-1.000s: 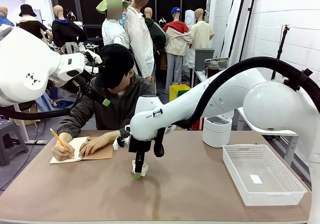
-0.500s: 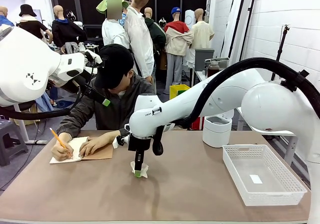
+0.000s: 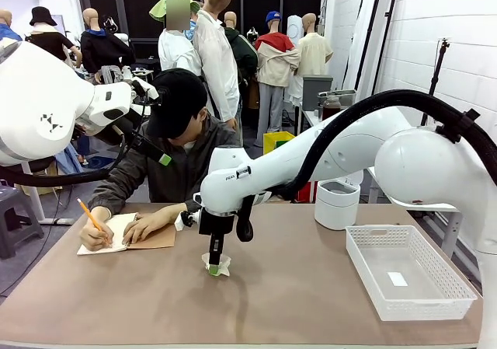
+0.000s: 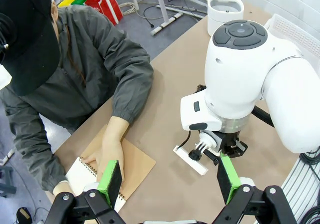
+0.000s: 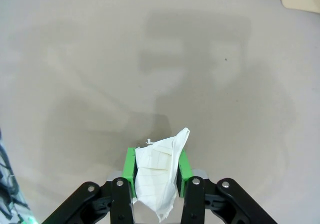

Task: Sort the paper based on its condition.
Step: If a person hands you a paper, place it in the Organizing basket , and if it's crumpled, put it in the Trash can.

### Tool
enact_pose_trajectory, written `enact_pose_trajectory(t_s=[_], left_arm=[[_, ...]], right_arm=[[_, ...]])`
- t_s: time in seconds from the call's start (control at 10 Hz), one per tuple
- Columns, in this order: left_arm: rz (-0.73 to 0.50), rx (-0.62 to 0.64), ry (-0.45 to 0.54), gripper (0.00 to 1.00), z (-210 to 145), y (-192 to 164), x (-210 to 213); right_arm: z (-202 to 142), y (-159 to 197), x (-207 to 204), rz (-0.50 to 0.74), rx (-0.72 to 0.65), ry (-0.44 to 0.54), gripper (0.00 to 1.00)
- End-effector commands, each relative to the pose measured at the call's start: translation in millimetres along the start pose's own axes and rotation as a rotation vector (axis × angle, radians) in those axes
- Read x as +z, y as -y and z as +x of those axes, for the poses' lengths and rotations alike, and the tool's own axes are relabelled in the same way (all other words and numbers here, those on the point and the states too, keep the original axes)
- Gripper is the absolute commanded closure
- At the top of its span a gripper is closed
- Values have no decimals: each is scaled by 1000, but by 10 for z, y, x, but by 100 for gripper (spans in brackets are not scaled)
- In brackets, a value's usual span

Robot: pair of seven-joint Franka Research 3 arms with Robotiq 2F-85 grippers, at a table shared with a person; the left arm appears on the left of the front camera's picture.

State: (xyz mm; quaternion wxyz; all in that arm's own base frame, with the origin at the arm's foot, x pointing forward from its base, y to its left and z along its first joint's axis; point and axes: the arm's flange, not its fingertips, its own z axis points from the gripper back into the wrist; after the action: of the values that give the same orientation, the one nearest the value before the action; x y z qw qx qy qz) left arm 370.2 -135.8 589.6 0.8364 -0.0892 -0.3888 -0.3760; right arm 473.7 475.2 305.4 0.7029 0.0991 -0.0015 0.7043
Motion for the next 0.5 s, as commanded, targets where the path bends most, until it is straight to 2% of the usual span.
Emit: enact_pose_trajectory(t_s=[0.0, 0.4], left_arm=[[6, 14, -3, 0, -4, -2, 3], [6, 14, -3, 0, -4, -2, 3]], right_arm=[[-104, 8, 198, -21, -39, -15, 64], [-548, 38, 1276, -167, -162, -81, 64]])
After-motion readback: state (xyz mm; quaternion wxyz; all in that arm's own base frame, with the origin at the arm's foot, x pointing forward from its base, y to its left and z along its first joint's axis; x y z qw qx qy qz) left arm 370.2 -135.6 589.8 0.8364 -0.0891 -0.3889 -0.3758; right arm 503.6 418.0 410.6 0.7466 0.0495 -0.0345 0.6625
